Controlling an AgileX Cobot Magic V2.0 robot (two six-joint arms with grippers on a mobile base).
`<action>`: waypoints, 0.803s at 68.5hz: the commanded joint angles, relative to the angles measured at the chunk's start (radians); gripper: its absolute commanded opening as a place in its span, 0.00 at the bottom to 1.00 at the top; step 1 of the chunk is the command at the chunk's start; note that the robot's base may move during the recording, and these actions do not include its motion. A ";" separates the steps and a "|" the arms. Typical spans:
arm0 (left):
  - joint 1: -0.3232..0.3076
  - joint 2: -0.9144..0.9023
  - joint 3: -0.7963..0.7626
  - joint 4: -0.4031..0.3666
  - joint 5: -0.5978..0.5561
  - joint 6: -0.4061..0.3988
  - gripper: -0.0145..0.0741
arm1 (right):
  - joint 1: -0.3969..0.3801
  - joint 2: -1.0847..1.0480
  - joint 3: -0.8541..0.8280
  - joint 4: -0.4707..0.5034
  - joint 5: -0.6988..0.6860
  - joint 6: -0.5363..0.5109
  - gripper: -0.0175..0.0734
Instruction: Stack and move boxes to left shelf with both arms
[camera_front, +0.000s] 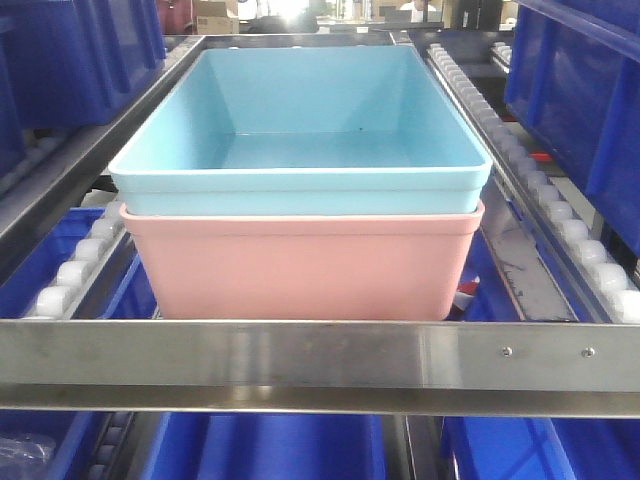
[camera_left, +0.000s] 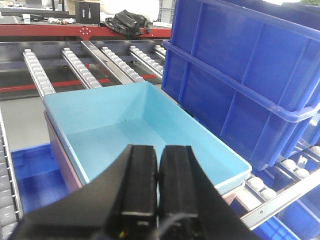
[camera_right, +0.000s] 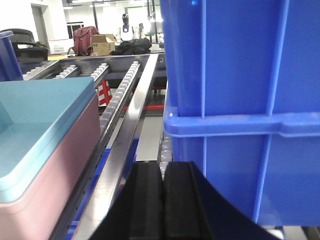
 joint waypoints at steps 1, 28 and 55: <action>0.000 0.000 -0.028 -0.004 -0.072 -0.002 0.16 | -0.006 -0.020 -0.018 0.030 -0.105 -0.061 0.22; 0.000 0.000 -0.028 -0.004 -0.072 -0.002 0.16 | -0.006 -0.020 -0.018 0.154 -0.108 -0.182 0.22; 0.000 0.000 -0.028 -0.004 -0.072 -0.002 0.16 | -0.006 -0.020 -0.018 0.006 -0.102 -0.034 0.22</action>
